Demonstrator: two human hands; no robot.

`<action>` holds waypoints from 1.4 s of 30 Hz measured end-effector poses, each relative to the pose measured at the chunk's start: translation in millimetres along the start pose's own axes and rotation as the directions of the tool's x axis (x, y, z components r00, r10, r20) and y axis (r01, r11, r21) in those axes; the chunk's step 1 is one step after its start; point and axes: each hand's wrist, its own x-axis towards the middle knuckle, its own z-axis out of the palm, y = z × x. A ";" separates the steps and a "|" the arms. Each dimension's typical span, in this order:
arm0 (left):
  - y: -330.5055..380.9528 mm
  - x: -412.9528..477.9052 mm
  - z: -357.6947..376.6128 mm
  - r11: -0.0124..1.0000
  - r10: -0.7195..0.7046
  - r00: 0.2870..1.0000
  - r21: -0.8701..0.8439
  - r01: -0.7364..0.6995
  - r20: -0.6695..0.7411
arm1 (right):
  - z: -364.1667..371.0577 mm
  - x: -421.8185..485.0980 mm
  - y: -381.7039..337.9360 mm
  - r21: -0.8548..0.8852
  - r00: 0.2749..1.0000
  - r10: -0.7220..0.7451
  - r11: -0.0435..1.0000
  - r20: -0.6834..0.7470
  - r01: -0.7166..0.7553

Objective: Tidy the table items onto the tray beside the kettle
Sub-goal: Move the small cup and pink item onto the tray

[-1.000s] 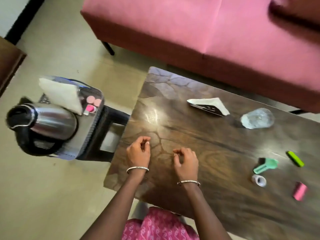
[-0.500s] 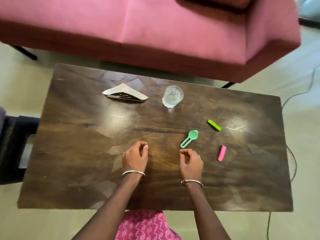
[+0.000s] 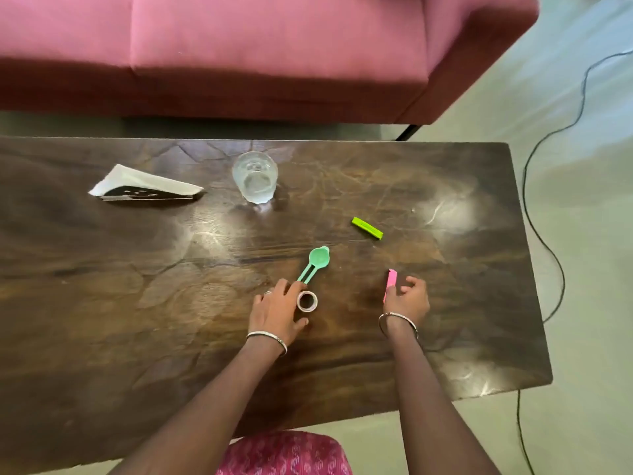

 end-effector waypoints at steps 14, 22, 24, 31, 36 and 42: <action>12.4 10.3 8.3 0.871 -0.096 0.974 -0.491 -0.017 -0.205 | 22.5 44.8 -28.6 -0.006 0.953 -0.296 0.955 0.065 0.297; 16.0 32.2 -5.0 0.749 -0.241 0.931 -0.662 -0.001 -0.274 | 44.2 56.3 -86.8 -0.072 0.840 -0.471 0.860 0.270 0.505; 12.3 32.1 -6.0 0.754 -0.245 0.925 -0.657 -0.007 -0.291 | 47.9 59.3 -88.8 -0.163 0.818 -0.482 0.822 0.314 0.546; -11.6 17.9 -12.4 0.770 -0.231 0.912 -0.636 -0.041 -0.339 | 52.6 60.5 -81.4 -0.361 0.828 -0.450 0.751 0.334 0.554; -32.2 2.2 -22.7 0.756 -0.235 0.909 -0.652 -0.051 -0.344 | 49.7 49.5 -69.5 -0.186 0.875 -0.388 0.874 0.290 0.450; -61.9 -21.4 -41.4 0.726 -0.310 0.881 -0.688 -0.023 -0.357 | 36.4 7.7 -67.6 0.182 0.967 -0.195 0.970 0.164 0.164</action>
